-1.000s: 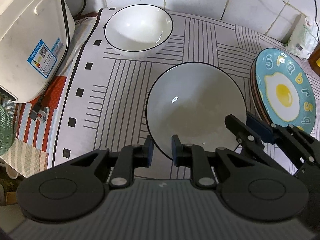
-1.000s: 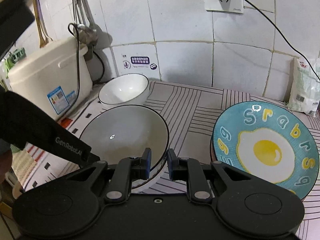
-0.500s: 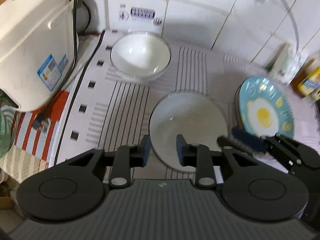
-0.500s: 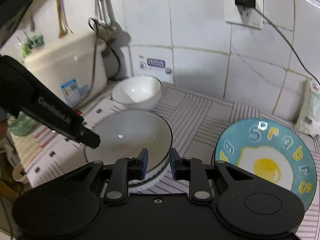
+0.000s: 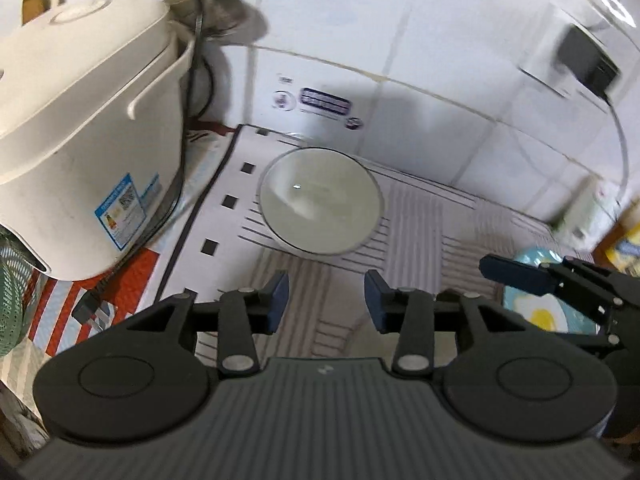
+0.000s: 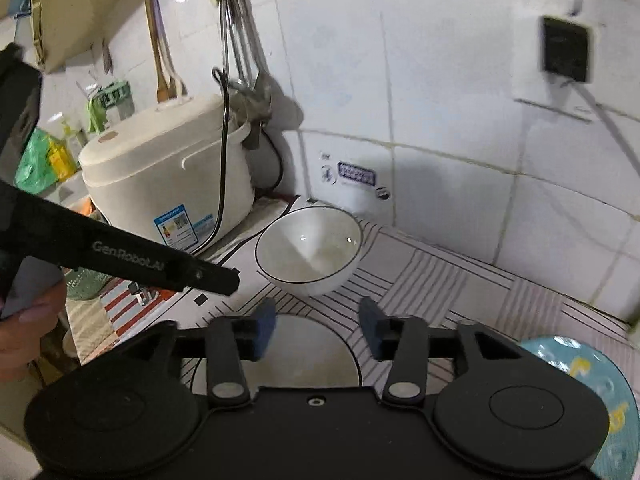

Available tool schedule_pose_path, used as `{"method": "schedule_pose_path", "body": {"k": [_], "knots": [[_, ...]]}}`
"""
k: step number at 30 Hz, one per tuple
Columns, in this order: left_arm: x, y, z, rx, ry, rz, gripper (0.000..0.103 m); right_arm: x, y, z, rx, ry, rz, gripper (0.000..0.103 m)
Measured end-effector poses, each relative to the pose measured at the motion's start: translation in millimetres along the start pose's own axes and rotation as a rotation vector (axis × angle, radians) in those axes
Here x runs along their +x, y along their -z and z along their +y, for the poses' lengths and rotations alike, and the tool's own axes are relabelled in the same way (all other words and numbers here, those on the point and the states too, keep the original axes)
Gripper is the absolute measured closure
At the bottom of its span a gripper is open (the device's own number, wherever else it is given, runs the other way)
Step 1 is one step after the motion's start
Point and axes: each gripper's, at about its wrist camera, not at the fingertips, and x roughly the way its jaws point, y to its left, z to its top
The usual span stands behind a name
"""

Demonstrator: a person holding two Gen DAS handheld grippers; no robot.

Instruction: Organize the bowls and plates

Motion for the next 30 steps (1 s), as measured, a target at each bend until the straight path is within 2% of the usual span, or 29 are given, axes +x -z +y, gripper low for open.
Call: {"method": "schedule_pose_path", "body": {"k": [6,12,18,21,24,26,27,28,29,30], "knots": [[16.0,-16.9,17.1,-0.034,-0.031,-0.013,0.055,35.2,-31.3,-16.5,0.055,-0.051,0.052,0.049],[46.5,-29.8,27.4,-0.049,-0.058,0.018,0.039,79.9,-45.7,-33.1,0.132,-0.077,0.118,0.048],[77.4,-39.1,37.1,-0.093,-0.072,0.040,0.037,119.8,-42.3,-53.9,0.249,-0.098,0.206,0.049],[95.5,-39.9,45.0,-0.118,-0.080,0.064,0.041,133.9,-41.2,-58.2,0.279,-0.078,0.236,0.049],[105.5,-37.3,52.0,-0.142,-0.082,0.070,0.049,143.6,-39.6,-59.7,0.303,-0.031,0.254,0.050],[110.9,-35.2,56.0,-0.157,-0.064,0.087,0.063,147.5,-38.9,-58.1,0.298,-0.029,0.264,0.057],[113.4,-34.4,57.9,-0.165,-0.055,0.095,0.068,149.7,-38.9,-58.4,0.296,-0.027,0.268,0.064],[115.6,-33.5,59.2,-0.173,-0.042,0.106,0.079,151.1,-38.3,-58.6,0.299,-0.020,0.271,0.072],[116.3,-32.5,60.5,-0.183,-0.016,0.107,0.088,152.1,-37.8,-59.6,0.310,-0.021,0.272,0.075],[116.0,-31.9,60.2,-0.191,0.006,0.106,0.088,153.0,-37.4,-61.4,0.330,-0.039,0.271,0.081]]}}
